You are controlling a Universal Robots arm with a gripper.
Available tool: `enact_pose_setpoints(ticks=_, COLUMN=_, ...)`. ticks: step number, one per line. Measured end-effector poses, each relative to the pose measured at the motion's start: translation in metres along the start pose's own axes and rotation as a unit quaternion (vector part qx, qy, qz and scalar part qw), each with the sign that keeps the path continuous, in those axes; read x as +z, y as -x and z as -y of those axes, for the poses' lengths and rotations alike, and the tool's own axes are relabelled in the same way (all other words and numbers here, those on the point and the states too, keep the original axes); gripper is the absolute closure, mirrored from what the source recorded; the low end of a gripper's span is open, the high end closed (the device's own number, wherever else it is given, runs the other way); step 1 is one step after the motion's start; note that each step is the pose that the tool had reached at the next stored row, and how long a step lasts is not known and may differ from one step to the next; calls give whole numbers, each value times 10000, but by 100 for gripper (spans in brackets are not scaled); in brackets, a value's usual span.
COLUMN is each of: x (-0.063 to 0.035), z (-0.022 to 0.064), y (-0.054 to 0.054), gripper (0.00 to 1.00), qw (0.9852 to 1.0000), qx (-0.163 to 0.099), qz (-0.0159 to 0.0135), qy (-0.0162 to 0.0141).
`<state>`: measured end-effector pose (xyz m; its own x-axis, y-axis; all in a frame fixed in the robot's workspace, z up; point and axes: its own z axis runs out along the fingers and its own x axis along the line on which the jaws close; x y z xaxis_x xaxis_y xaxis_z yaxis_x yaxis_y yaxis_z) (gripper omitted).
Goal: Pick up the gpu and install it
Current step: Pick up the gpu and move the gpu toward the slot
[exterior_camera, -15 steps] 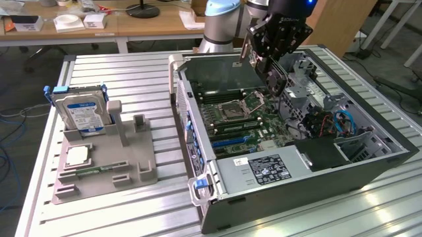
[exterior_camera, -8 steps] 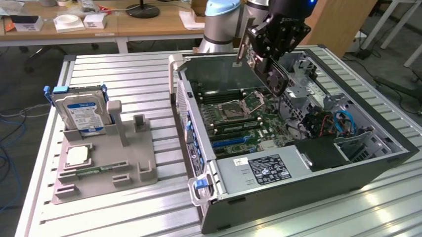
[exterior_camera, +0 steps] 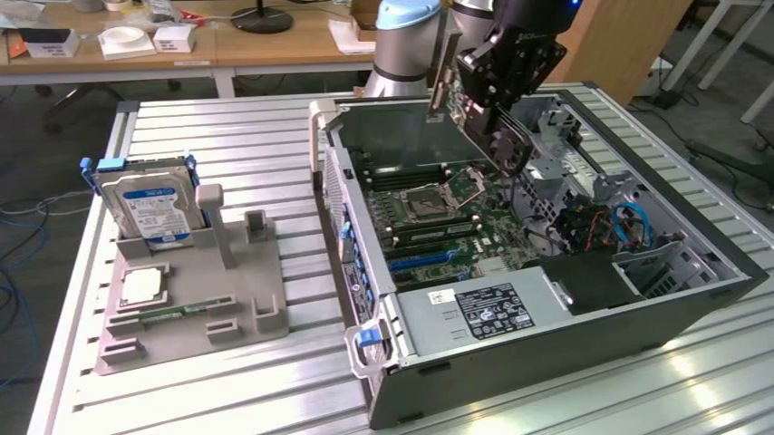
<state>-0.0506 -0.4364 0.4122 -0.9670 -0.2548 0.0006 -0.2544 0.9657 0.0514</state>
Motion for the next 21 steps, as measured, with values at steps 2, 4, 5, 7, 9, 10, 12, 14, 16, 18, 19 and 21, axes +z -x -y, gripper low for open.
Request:
enact_pose_setpoints(ticks=2, x=0, z=0, y=0, gripper=73, qw=9999, qx=-119, qz=-6, qy=0)
enact_pose_setpoints(ticks=4, x=0, z=1, y=0, gripper=73, qw=9998, qx=-219, qz=-12, qy=0)
enact_pose_setpoints(ticks=5, x=-1, z=1, y=0, gripper=73, qw=9996, qx=-266, qz=-14, qy=-1)
enact_pose_setpoints(ticks=7, x=-1, z=2, y=0, gripper=73, qw=9993, qx=-361, qz=-19, qy=-1)
enact_pose_setpoints(ticks=9, x=0, z=3, y=0, gripper=73, qw=9989, qx=-465, qz=-24, qy=0)
enact_pose_setpoints(ticks=10, x=0, z=3, y=-1, gripper=73, qw=9987, qx=-516, qz=-27, qy=0)
enact_pose_setpoints(ticks=12, x=0, z=3, y=-1, gripper=73, qw=9981, qx=-618, qz=-32, qy=0)
enact_pose_setpoints(ticks=14, x=0, z=4, y=-1, gripper=73, qw=9974, qx=-723, qz=-37, qy=0)
enact_pose_setpoints(ticks=16, x=0, z=4, y=-1, gripper=73, qw=9965, qx=-837, qz=-43, qy=0)
enact_pose_setpoints(ticks=18, x=0, z=4, y=-1, gripper=73, qw=9955, qx=-946, qz=-49, qy=0)
enact_pose_setpoints(ticks=19, x=0, z=4, y=-1, gripper=73, qw=9950, qx=-1000, qz=-51, qy=0)
enact_pose_setpoints(ticks=21, x=0, z=4, y=-1, gripper=73, qw=9938, qx=-1106, qz=-57, qy=0)
